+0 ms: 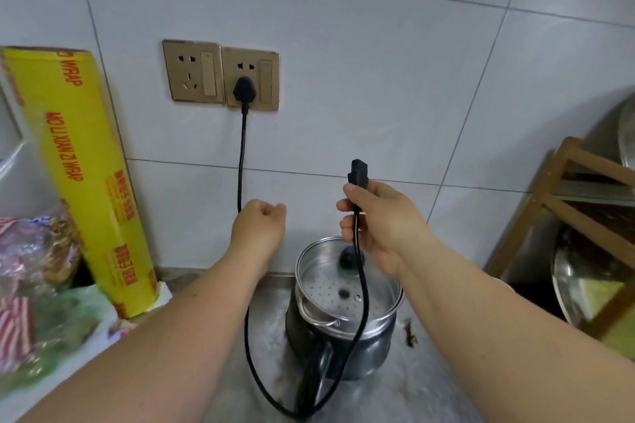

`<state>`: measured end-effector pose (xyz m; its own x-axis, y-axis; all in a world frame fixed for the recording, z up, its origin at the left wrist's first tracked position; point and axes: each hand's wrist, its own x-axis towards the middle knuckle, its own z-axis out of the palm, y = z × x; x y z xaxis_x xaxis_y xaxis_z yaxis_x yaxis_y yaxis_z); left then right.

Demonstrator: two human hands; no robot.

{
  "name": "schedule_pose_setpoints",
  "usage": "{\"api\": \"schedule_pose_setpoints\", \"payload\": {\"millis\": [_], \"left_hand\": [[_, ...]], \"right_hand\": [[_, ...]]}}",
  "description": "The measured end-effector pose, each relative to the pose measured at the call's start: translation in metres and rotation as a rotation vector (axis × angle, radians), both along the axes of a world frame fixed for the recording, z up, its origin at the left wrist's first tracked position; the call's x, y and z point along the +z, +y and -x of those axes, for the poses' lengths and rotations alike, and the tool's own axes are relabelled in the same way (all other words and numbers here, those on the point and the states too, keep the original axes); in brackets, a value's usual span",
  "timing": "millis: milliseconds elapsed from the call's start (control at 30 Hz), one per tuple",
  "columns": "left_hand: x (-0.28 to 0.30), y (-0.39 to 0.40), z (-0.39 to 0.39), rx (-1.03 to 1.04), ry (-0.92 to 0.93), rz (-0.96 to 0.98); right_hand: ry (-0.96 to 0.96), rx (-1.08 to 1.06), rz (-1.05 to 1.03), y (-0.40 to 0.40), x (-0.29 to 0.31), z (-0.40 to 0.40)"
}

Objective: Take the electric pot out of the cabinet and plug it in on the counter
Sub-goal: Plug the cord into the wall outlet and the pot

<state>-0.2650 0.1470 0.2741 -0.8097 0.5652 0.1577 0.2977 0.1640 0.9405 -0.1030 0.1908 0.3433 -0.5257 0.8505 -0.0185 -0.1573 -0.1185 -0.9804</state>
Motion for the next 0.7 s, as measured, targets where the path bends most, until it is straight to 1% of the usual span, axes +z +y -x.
{"api": "schedule_pose_setpoints", "payload": {"millis": [167,233,300,367,467,567,700], "left_hand": [[-0.039,-0.025,-0.042,-0.139,-0.119,0.245],[-0.050,-0.032,-0.061,-0.167,-0.171,0.307],[-0.058,-0.037,-0.081,-0.133,-0.245,0.296],[-0.065,-0.042,-0.092,-0.086,-0.312,0.231],[-0.073,-0.050,-0.106,-0.080,-0.406,0.175],[-0.079,-0.059,-0.119,-0.078,-0.404,0.165],[-0.086,-0.069,-0.131,-0.119,-0.274,0.273]], "right_hand": [[-0.007,-0.001,0.078,-0.004,-0.022,-0.034],[-0.009,0.011,0.095,-0.006,-0.030,-0.049],[-0.022,0.034,0.088,-0.006,-0.039,-0.069],[-0.026,0.052,0.074,-0.007,-0.047,-0.086],[-0.040,0.075,-0.017,-0.009,-0.058,-0.108],[-0.044,0.121,-0.166,-0.012,-0.069,-0.125],[-0.086,0.143,-0.293,-0.018,-0.078,-0.141]]}}
